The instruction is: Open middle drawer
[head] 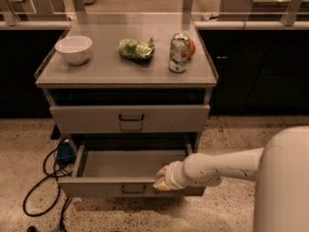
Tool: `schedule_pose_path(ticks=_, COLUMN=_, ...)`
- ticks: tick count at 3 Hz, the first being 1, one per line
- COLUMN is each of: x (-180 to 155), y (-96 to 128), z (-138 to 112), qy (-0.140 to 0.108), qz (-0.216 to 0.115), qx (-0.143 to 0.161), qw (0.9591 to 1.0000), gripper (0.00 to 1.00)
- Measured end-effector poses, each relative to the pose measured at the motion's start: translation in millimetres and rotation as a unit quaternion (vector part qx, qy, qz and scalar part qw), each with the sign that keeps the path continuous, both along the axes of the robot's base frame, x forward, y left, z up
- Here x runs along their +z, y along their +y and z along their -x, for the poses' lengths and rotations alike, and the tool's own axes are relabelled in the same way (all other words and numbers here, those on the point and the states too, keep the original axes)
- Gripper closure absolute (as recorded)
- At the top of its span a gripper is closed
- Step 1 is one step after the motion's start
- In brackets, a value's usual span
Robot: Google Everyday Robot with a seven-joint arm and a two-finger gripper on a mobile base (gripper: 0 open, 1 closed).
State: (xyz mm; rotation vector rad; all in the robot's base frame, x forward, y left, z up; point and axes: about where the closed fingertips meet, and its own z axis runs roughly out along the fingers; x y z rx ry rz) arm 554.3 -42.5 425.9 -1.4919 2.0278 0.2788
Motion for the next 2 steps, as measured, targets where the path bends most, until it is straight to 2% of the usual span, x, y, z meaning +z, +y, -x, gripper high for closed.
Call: schedule_pose_path(ticks=2, x=1.3, y=-2.4, z=10.5, qy=0.0, qz=0.0, qx=-0.002, qw=1.0, gripper=1.0)
